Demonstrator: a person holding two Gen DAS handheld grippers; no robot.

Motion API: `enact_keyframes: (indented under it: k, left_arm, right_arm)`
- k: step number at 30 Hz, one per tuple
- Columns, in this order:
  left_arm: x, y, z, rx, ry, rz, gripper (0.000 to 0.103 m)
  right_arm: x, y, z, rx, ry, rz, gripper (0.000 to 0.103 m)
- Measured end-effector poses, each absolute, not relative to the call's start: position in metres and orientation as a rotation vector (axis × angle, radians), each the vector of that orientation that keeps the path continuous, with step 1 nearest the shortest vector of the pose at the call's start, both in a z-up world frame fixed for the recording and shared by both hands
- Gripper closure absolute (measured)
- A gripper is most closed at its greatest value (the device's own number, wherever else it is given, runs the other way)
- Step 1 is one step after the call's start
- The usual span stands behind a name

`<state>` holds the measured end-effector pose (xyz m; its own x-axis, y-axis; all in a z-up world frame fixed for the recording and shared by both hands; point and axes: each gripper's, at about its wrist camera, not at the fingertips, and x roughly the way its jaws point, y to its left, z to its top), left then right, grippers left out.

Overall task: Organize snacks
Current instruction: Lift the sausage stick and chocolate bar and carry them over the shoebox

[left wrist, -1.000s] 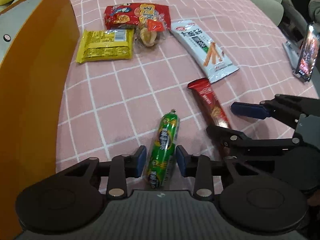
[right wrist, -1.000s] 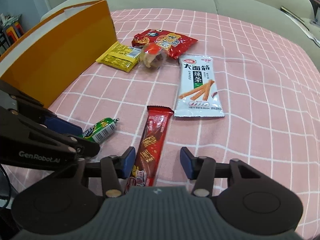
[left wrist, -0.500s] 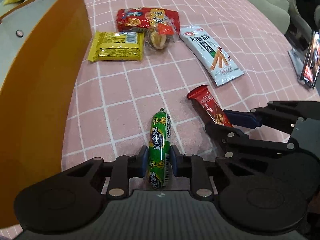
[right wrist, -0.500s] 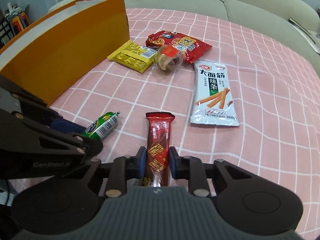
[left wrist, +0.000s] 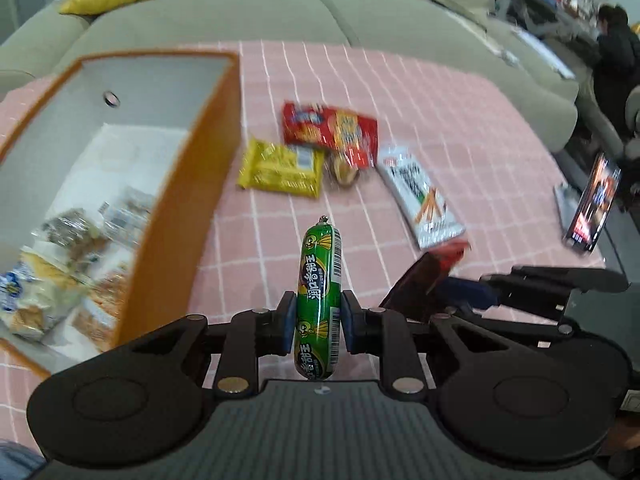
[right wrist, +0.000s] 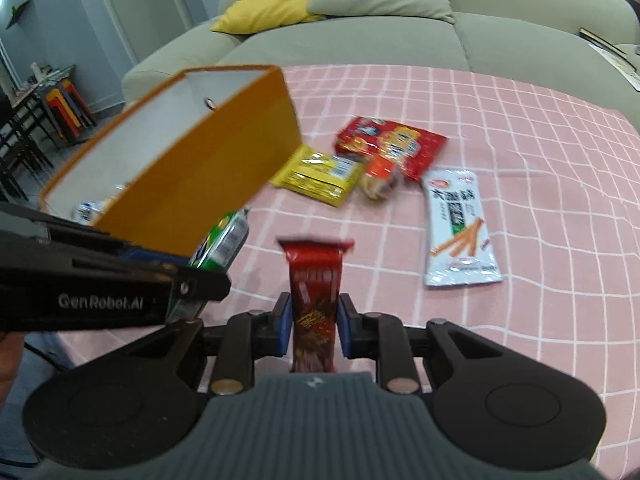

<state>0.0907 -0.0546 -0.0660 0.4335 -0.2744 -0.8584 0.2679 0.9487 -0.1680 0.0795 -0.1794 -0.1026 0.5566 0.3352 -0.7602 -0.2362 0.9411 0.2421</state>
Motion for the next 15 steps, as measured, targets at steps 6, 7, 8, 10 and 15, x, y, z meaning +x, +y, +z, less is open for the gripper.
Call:
enact_keyframes:
  k: [6, 7, 8, 10, 15]
  left_arm:
    - [0.089, -0.023, -0.031, -0.03, 1.002, -0.31, 0.078]
    - [0.09, -0.016, -0.025, -0.034, 0.991, -0.303, 0.078]
    - [0.092, -0.011, -0.021, -0.037, 0.983, -0.296, 0.078]
    - [0.095, 0.004, -0.012, -0.047, 0.966, -0.279, 0.078]
    - [0.105, 0.034, 0.004, -0.047, 0.932, -0.239, 0.078]
  right_arm:
    - [0.083, -0.16, -0.063, 0.134, 0.872, 0.416, 0.083]
    - [0.085, -0.155, -0.055, 0.122, 0.858, 0.431, 0.083]
    - [0.086, -0.149, -0.047, 0.112, 0.845, 0.444, 0.083]
    - [0.09, -0.139, -0.032, 0.096, 0.82, 0.469, 0.083]
    - [0.104, -0.107, 0.0, 0.047, 0.77, 0.531, 0.083]
